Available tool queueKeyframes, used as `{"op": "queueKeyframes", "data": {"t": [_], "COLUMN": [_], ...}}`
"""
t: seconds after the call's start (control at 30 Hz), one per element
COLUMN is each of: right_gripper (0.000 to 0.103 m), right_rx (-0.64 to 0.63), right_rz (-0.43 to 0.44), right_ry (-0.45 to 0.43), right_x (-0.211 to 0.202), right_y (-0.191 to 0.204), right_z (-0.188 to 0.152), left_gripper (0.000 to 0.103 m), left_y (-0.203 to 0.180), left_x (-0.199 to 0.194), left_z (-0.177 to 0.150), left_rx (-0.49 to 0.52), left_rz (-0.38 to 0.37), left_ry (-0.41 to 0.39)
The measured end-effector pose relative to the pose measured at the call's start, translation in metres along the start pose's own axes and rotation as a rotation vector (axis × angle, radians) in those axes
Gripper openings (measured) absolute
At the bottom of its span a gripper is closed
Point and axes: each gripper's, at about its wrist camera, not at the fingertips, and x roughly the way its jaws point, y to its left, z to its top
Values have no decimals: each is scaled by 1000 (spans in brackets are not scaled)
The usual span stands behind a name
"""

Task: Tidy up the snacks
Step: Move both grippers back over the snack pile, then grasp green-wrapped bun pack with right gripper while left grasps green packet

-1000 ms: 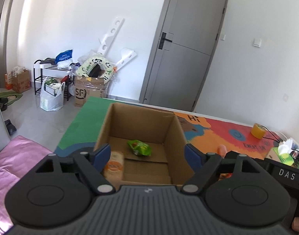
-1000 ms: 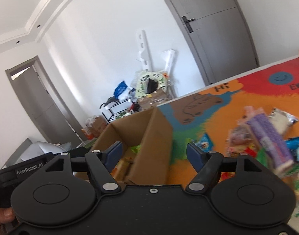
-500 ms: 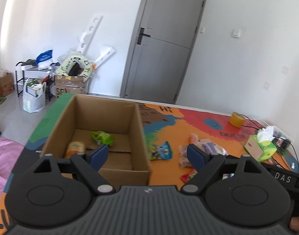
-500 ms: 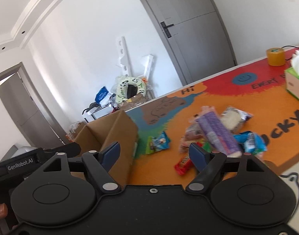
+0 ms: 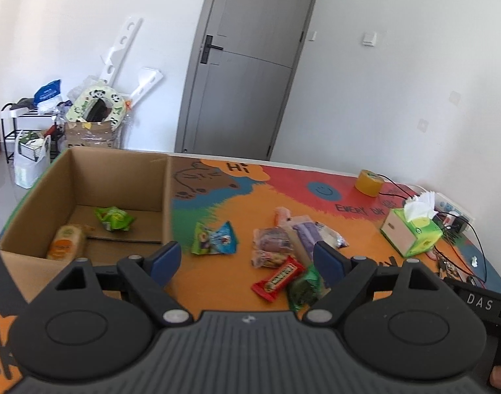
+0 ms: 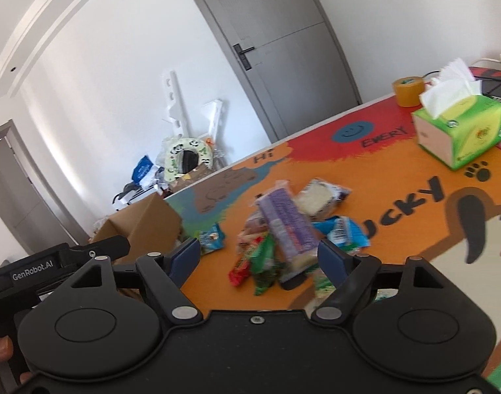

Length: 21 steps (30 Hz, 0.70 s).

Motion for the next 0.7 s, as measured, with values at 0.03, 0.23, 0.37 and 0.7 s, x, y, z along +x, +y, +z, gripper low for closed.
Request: {"op": "queueKeyframes", "data": {"t": [0.03, 0.23, 0.37, 0.7], "right_gripper": [79, 78, 75, 75], "right_rx": [7, 24, 16, 19], "right_rz": [-6, -50, -73, -110], "right_ry": [1, 16, 42, 100], "right_x": [-1, 2, 10, 35], "right_y": [-5, -23, -30, -48], "right_z": [0, -1, -4, -15], "left_gripper": [87, 86, 84, 62], "left_y": [-3, -15, -19, -28], "left_x": [2, 18, 32, 64], "left_z": [-1, -7, -13, -22], "left_rx": [4, 13, 15, 18], "left_rz": [-3, -61, -82, -108], "left_ry": [4, 28, 57, 110]}}
